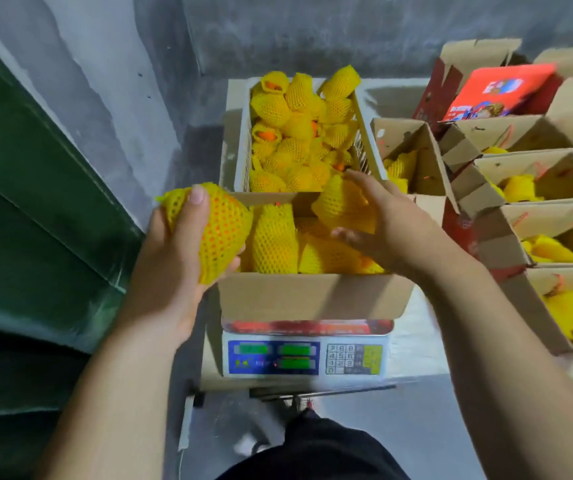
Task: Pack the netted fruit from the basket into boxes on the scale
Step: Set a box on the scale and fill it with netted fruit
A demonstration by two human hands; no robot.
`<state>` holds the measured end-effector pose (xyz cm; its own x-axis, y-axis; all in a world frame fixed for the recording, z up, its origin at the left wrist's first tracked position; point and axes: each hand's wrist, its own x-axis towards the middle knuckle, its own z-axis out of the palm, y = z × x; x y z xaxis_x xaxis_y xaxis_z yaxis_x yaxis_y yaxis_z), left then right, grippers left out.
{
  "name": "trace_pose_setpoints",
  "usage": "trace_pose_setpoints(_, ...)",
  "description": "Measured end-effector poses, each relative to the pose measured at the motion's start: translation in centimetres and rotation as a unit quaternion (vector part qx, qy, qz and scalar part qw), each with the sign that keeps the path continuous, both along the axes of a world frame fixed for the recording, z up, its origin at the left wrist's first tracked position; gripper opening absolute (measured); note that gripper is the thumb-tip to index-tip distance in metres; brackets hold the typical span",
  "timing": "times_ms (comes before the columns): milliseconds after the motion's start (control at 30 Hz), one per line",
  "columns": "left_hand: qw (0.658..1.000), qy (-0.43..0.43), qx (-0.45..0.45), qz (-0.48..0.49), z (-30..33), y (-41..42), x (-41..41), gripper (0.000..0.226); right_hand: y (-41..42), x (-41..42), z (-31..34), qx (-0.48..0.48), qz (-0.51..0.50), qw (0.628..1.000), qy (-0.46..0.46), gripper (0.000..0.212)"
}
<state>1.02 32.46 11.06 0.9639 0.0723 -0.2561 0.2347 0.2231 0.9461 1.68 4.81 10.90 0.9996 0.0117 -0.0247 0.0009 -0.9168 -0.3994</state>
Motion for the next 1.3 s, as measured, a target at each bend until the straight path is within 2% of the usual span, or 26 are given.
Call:
trace_pose_setpoints(33, 1.0, -0.007, -0.012, -0.012, -0.1, 0.5, -1.1, 0.047, 0.2, -0.7, -0.1, -0.039, 0.004, 0.998, 0.053, 0.078)
trace_pose_setpoints(67, 0.999, -0.009, -0.026, -0.027, 0.0, 1.0, -2.2, 0.051, 0.7, -1.3, 0.1, -0.058, 0.008, 0.996, 0.068, 0.07)
trace_pose_setpoints(133, 0.996, -0.002, -0.064, -0.059, 0.0, 1.5, -3.9, 0.068, 2.1, -2.7, 0.7, -0.026, 0.004, 1.0, 0.007, 0.055)
trace_pose_setpoints(200, 0.992, 0.006, -0.093, -0.083, 0.1, 1.6, -5.0, 0.078, 4.5, -4.4, 1.7, 0.072, 0.005, 0.996, -0.05, 0.053)
trace_pose_setpoints(300, 0.989, 0.006, -0.106, -0.104, 0.5, 1.9, -6.5, 0.08, 8.6, -7.1, 3.1, 0.269, 0.079, 0.96, 0.009, 0.059)
trace_pose_setpoints(400, 0.978, -0.052, -0.097, -0.177, 0.4, 2.9, -8.1, 0.06, 11.2, -9.1, 3.7, 0.352, 0.131, 0.926, 0.049, 0.049)
trace_pose_setpoints(500, 0.975, -0.103, -0.052, -0.188, 0.3, 4.2, -9.1, 0.054, 12.3, -10.3, 3.9, 0.363, 0.16, 0.917, 0.031, 0.052)
trace_pose_setpoints(633, 0.974, -0.163, -0.024, -0.154, 0.5, 4.9, -10.1, 0.061, 13.0, -10.9, 4.0, 0.393, 0.173, 0.903, 0.002, 0.055)
trace_pose_setpoints(833, 0.971, -0.198, 0.012, -0.133, 1.1, 4.9, -10.0, 0.056, 13.2, -10.8, 4.5, 0.413, 0.195, 0.889, -0.042, 0.049)
trace_pose_setpoints(933, 0.974, -0.194, 0.04, -0.108, 1.1, 4.4, -9.8, 0.05, 13.2, -10.5, 3.8, 0.424, 0.179, 0.885, -0.076, 0.042)
trace_pose_setpoints(1100, 0.977, -0.172, 0.05, -0.113, 0.6, 3.5, -8.7, 0.047, 12.5, -9.7, 3.0, 0.458, 0.164, 0.868, -0.099, 0.011)
trace_pose_setpoints(1300, 0.97, -0.192, 0.033, -0.148, 0.0, 1.3, -6.9, 0.064, 10.4, -7.6, 3.0, 0.49, 0.149, 0.855, -0.077, 0.006)
